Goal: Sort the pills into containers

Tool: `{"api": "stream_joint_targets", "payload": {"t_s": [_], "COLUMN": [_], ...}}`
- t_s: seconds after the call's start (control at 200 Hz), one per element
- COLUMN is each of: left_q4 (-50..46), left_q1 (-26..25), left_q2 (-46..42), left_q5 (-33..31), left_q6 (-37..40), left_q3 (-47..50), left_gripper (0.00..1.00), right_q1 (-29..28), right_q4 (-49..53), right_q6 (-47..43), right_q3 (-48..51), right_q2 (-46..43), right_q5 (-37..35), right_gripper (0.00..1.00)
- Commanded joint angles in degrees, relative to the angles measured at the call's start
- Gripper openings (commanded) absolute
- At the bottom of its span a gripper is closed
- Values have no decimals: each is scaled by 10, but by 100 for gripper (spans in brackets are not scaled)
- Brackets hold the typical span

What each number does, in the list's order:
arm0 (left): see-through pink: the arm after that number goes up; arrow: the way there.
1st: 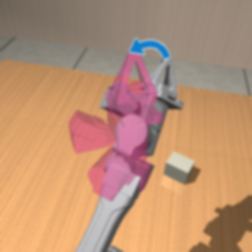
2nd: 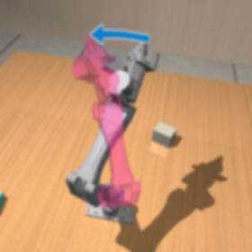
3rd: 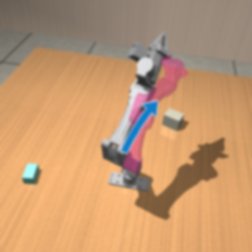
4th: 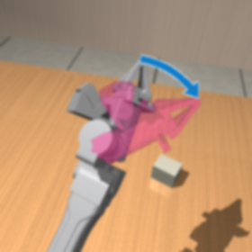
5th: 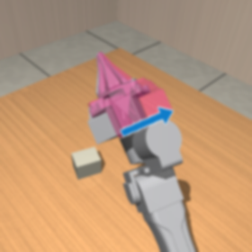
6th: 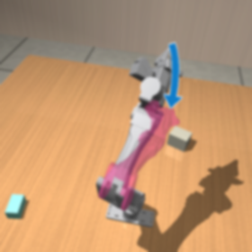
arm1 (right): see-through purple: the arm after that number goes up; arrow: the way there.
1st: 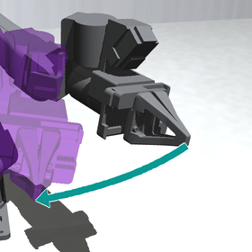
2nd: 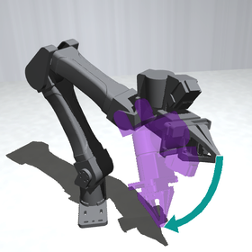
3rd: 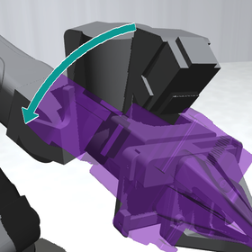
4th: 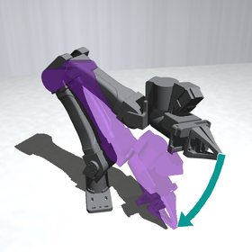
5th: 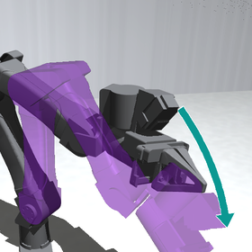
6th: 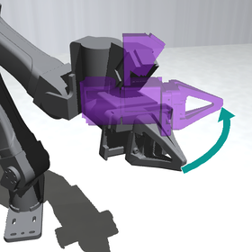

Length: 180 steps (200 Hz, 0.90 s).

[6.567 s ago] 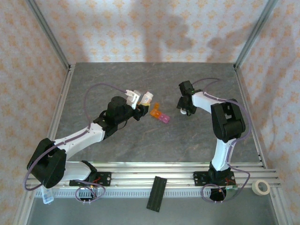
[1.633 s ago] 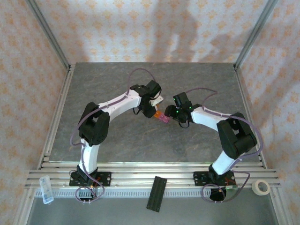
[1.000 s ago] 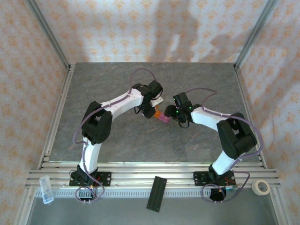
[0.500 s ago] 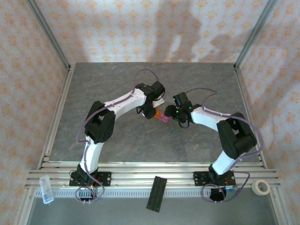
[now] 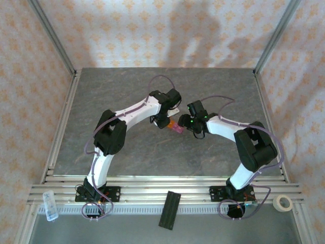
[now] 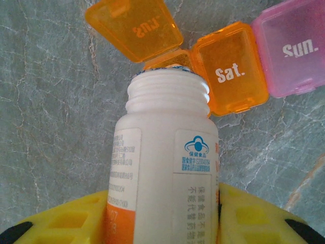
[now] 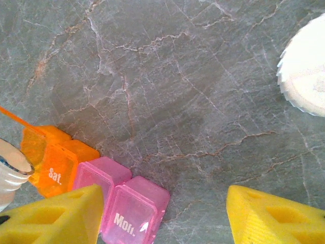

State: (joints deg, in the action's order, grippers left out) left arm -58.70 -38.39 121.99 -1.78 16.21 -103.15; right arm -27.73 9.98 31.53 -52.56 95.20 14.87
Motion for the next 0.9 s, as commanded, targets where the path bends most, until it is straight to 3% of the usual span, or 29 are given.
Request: {"api": "stream_joint_targets", "payload": {"t_s": [0.0,0.896], "left_q4": [-27,-51], "left_q1": [-5,-14], "left_q2": [10,37], "left_q5": [-24,-43], "left_q6": [13,26], "left_q3": [-18,-42], "left_gripper": [0,0], "right_q1": [-5,-4], "right_q4": [-9,-7], "right_q6": [8,12], "right_q3": [10,9], "right_q2": [3,3], "right_q5": [-5,-4], "right_gripper": [65,65]}}
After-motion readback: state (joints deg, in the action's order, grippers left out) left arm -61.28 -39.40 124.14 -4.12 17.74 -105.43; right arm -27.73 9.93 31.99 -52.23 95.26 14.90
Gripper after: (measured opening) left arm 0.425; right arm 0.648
